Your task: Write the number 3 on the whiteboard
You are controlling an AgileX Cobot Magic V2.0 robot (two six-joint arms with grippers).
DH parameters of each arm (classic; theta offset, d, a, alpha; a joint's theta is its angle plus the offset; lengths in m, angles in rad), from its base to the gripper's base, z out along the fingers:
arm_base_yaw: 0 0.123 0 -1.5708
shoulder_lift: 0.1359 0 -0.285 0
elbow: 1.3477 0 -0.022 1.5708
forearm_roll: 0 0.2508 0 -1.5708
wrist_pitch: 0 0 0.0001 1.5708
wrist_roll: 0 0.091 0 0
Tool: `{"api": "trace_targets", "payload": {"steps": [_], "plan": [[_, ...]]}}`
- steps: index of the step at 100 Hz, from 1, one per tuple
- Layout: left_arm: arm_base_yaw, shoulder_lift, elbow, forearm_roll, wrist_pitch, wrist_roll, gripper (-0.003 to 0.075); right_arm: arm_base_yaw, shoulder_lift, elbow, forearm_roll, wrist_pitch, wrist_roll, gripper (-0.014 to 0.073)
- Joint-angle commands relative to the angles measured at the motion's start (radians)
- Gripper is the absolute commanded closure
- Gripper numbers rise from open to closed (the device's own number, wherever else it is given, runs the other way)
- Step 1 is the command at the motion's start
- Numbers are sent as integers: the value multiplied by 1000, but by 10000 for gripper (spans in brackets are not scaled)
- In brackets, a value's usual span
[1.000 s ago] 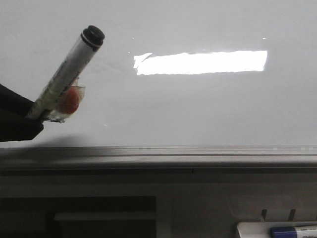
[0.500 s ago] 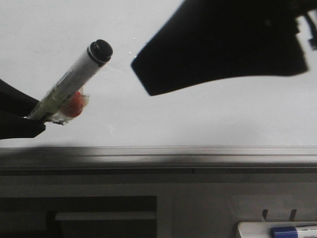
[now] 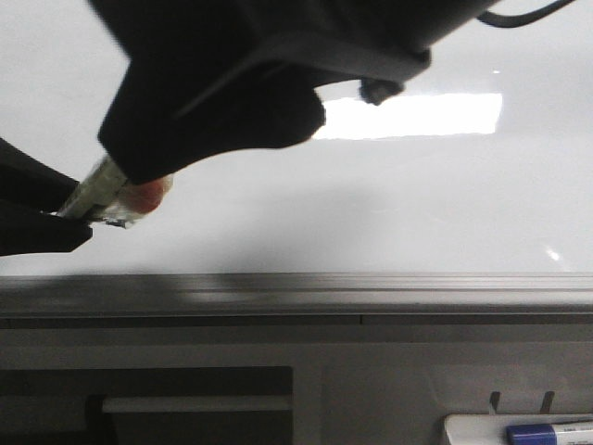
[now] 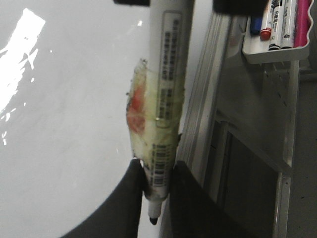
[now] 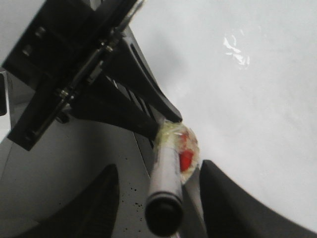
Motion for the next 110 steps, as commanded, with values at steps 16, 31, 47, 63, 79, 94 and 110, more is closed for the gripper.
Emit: {"api": "trace_targets", "payload": {"steps": [16,31,47,63,79,94,110], "plan": [[-1,-10,-26,-6,-62,-7,741,23,42,-52,-5,-111,-7,267],[-1,-10,-26,-6,-62,-7,741,23,45,-52,-5,-103,-7,269],[-1,-10,-26,-6,-62,-7,741,23,45,-52,-5,-98,-7,463],[1,-10,-26,-15,-49,-7,741,23,45,-52,-3,-103,-7,656],[1,-10,-26,-15,-60,-7,673,23,45,-52,-7,-103,-7,656],[1,-36,-26,-29,-54,-10,396,18,40,-52,-12,-103,-7,656],[1,-153,-26,-153,19,-10,272,-19,-14,-52,-12,-109,-7,656]]}}
